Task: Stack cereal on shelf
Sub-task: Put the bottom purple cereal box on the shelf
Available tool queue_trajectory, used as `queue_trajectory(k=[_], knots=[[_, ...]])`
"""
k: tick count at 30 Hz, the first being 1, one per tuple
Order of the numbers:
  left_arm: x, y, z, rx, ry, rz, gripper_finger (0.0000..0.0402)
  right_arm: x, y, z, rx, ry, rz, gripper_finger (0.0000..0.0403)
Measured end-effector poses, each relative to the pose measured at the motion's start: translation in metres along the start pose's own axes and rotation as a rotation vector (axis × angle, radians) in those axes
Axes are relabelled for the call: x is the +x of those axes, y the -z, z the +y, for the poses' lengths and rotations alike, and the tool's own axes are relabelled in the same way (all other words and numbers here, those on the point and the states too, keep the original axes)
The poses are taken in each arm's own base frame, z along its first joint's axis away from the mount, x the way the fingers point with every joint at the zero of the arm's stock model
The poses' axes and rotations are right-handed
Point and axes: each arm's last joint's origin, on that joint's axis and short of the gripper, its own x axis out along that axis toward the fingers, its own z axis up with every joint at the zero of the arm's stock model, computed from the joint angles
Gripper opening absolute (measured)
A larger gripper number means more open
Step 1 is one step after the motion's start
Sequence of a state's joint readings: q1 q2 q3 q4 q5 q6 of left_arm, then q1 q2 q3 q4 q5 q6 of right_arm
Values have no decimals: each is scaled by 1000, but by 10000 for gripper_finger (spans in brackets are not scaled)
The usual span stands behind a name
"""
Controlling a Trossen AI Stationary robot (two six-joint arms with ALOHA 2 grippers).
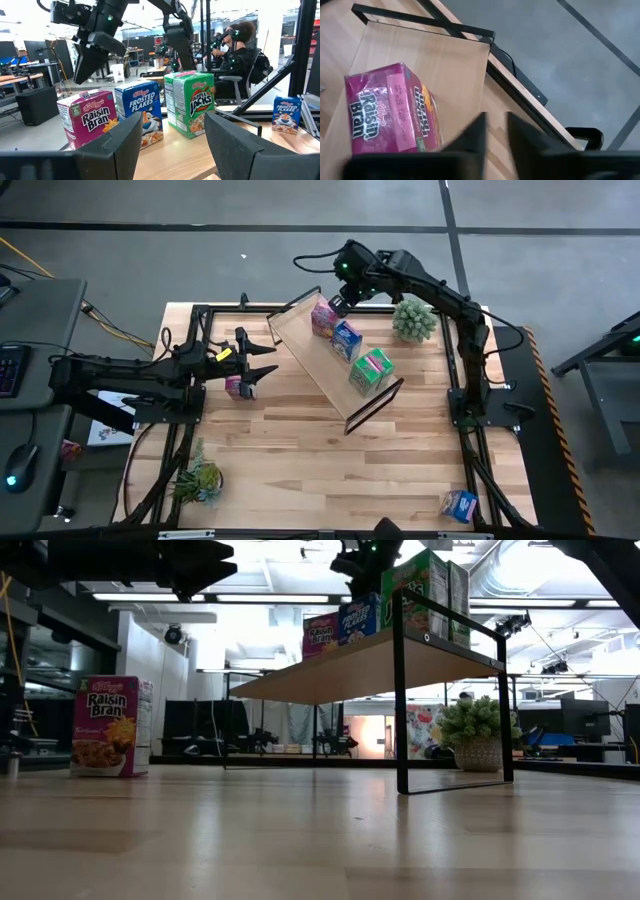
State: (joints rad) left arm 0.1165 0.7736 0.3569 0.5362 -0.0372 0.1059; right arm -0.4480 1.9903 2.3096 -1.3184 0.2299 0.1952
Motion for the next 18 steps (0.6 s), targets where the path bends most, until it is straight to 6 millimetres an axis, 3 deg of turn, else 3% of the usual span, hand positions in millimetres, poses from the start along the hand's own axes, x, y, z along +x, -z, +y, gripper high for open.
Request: queue_trajectory(k=[2,7,18], knots=[[0,0,0,0,0,0,204,5,0,1,-19,-2,13,15],[0,0,0,0,0,0,204,21,0,6,-54,-80,62,8],[0,0,0,0,-1,1,204,20,7,8,-128,-186,146,1]])
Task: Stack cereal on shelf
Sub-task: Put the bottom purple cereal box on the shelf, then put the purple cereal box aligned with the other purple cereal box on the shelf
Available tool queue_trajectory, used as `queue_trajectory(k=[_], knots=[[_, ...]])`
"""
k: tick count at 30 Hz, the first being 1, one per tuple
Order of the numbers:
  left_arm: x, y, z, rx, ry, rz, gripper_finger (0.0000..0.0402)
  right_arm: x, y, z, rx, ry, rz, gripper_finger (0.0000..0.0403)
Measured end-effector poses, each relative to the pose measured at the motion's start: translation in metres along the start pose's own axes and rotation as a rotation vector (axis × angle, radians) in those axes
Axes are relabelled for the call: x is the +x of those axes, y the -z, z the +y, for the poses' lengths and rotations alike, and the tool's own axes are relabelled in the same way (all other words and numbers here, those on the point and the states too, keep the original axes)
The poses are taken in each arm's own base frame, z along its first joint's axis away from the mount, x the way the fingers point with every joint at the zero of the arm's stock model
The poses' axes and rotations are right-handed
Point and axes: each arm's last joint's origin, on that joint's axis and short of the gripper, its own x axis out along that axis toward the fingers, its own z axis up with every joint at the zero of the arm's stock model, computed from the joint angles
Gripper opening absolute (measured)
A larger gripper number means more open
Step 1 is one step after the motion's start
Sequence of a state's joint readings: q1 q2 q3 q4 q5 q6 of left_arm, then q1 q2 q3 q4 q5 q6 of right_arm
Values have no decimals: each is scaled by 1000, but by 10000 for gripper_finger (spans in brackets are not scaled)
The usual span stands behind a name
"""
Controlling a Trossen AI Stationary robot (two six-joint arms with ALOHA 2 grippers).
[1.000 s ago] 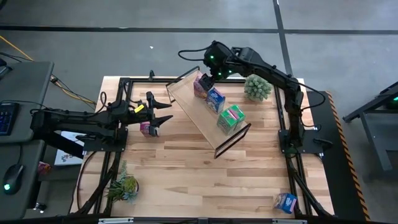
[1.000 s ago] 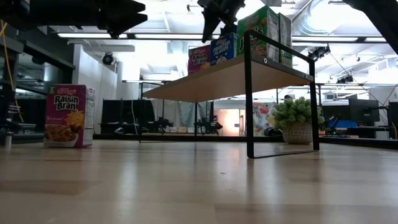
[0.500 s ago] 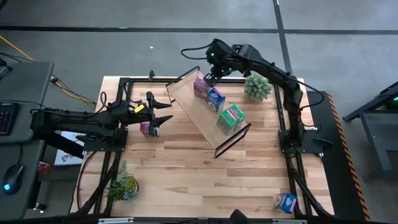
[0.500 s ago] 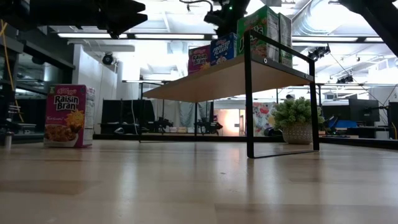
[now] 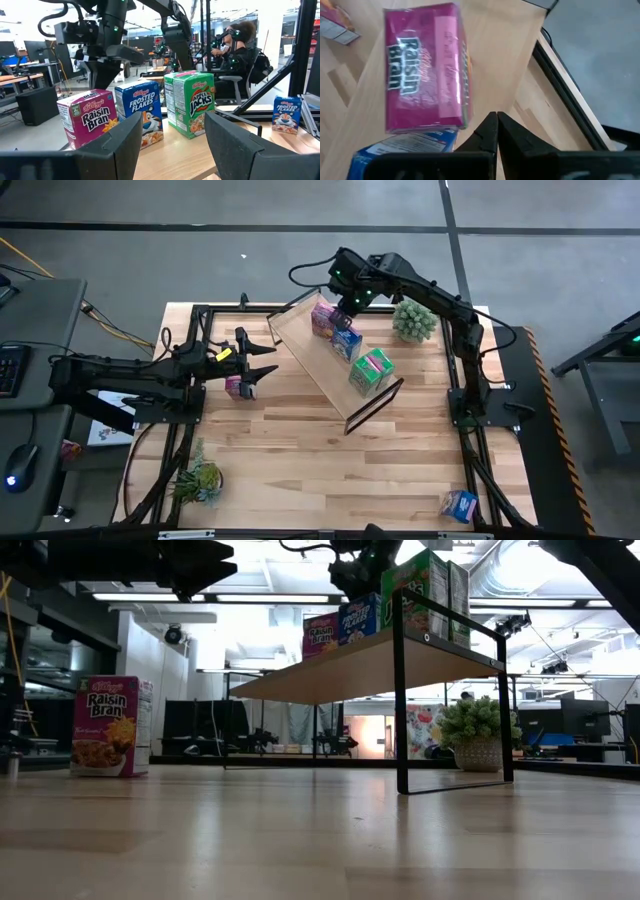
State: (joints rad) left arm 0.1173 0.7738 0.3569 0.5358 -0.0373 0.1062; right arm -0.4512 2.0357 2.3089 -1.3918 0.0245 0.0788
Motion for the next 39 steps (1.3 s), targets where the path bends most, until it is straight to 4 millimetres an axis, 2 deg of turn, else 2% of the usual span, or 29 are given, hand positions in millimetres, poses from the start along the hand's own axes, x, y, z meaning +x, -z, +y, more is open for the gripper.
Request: queue_trajectory(k=[16,26,30,35,39], knots=[[0,0,0,0,0,-2,204,0,1,4,-20,-129,19,0],[0,0,0,1,0,-3,204,-5,6,3,-28,-133,45,0],[0,0,0,1,0,-2,204,-23,8,-1,-30,-71,24,0],[0,0,0,0,1,-1,204,-61,26,-6,-14,-18,4,0],[0,0,0,0,1,-1,204,-90,41,4,-10,26,-39,0]])
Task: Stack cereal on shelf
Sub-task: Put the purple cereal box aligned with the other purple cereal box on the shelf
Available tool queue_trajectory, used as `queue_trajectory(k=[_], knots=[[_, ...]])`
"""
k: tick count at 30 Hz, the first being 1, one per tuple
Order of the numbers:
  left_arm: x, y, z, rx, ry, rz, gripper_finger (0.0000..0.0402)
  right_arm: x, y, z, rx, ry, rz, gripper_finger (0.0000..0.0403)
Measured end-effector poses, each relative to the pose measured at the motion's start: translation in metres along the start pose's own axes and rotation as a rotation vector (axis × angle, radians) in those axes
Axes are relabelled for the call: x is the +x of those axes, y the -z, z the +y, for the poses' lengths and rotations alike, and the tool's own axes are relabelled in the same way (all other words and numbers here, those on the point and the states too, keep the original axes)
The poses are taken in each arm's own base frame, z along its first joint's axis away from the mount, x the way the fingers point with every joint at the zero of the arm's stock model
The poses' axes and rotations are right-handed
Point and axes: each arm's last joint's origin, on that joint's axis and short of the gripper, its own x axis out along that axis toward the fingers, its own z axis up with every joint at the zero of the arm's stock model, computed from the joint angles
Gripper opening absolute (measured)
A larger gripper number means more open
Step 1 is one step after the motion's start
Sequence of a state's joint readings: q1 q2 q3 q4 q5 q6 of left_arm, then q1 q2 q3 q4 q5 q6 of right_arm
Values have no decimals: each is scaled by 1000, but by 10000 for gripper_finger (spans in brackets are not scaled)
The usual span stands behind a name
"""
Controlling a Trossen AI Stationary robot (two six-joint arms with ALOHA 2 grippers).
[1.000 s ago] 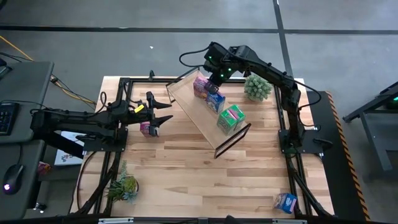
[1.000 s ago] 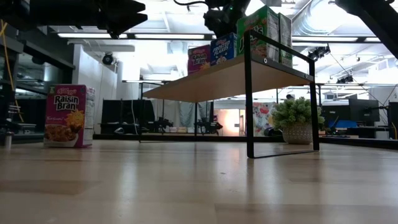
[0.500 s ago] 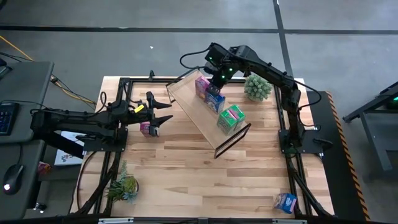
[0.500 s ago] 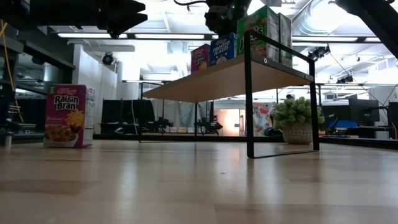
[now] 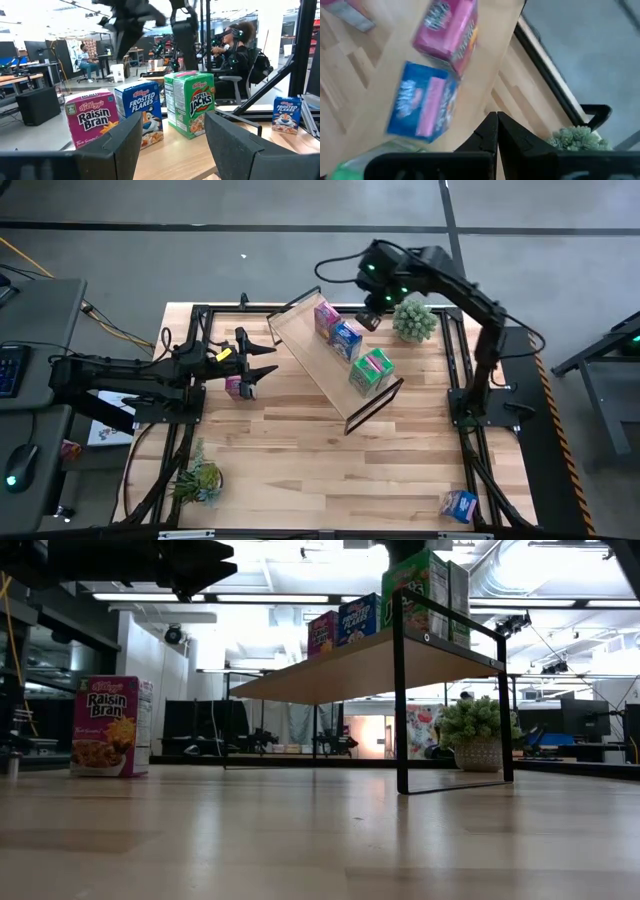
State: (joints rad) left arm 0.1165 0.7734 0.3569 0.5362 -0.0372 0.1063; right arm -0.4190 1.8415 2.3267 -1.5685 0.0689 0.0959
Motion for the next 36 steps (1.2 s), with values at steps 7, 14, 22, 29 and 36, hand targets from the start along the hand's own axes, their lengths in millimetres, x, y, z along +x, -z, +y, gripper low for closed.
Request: queue_trajectory(k=[7,14,22,29,36], knots=[[0,2,0,-25,2,18,204,-36,49,28,-55,39,-68,0],[0,2,0,-33,2,19,204,-28,142,37,-46,-47,-225,0],[0,-2,0,-35,-2,-25,204,4,219,30,-3,-244,-721,0],[3,-10,1,-32,-1,-14,206,42,243,33,-53,-306,-1110,0],[11,-51,4,-11,28,372,253,67,255,34,-53,-317,-1192,0]])
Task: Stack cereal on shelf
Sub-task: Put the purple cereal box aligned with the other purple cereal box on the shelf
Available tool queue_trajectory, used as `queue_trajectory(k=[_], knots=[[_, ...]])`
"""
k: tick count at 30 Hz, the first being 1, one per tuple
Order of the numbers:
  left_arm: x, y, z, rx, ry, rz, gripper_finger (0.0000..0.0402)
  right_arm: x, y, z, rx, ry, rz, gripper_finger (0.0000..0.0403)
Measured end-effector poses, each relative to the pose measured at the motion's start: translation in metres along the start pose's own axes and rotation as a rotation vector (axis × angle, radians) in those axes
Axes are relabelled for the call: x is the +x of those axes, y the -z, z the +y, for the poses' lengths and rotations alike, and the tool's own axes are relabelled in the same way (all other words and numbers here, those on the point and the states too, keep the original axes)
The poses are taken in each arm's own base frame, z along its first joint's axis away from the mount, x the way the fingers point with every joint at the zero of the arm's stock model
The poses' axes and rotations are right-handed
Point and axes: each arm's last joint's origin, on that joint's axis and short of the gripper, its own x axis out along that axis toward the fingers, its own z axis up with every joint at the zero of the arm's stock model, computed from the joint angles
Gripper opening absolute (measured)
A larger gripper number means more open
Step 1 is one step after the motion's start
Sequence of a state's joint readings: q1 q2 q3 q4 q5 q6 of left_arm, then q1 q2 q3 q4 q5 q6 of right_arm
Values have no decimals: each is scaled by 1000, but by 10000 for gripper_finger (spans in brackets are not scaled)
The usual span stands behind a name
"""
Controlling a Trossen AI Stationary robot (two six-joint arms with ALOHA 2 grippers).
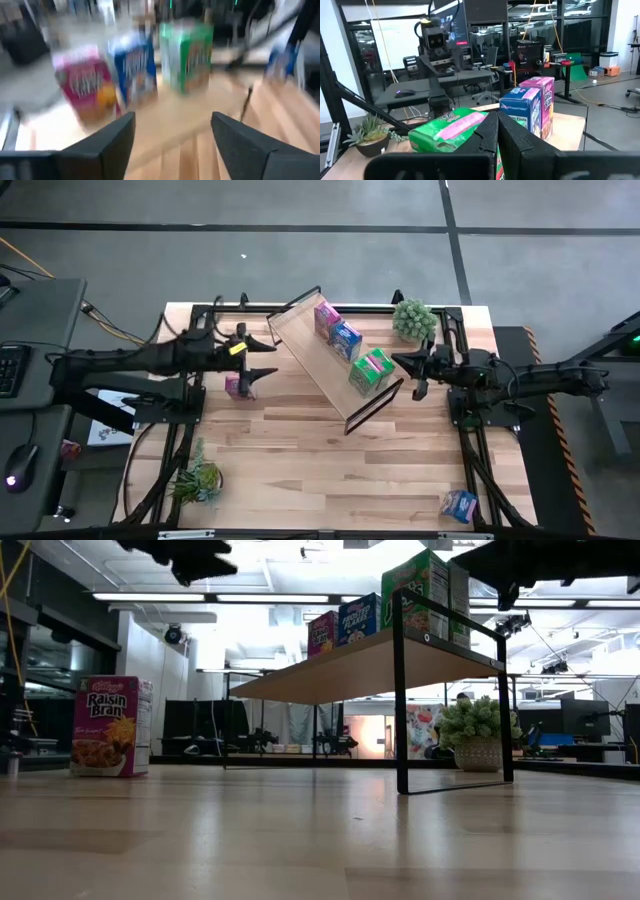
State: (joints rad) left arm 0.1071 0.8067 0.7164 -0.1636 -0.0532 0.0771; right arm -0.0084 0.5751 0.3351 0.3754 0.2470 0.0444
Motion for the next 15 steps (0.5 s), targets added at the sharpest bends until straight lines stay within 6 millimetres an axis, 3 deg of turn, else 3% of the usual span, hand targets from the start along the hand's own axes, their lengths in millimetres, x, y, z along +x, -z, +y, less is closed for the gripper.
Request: queue_trajectory(k=[5,11,15], knots=[[-7,-11,2,-82,-29,358,301,0,-1,4,4,-73,-8,0],[-10,9,-2,-140,-53,792,330,-1,-1,6,5,-94,-4,0],[-7,22,-7,-76,-50,971,333,-1,0,8,6,-106,0,0]])
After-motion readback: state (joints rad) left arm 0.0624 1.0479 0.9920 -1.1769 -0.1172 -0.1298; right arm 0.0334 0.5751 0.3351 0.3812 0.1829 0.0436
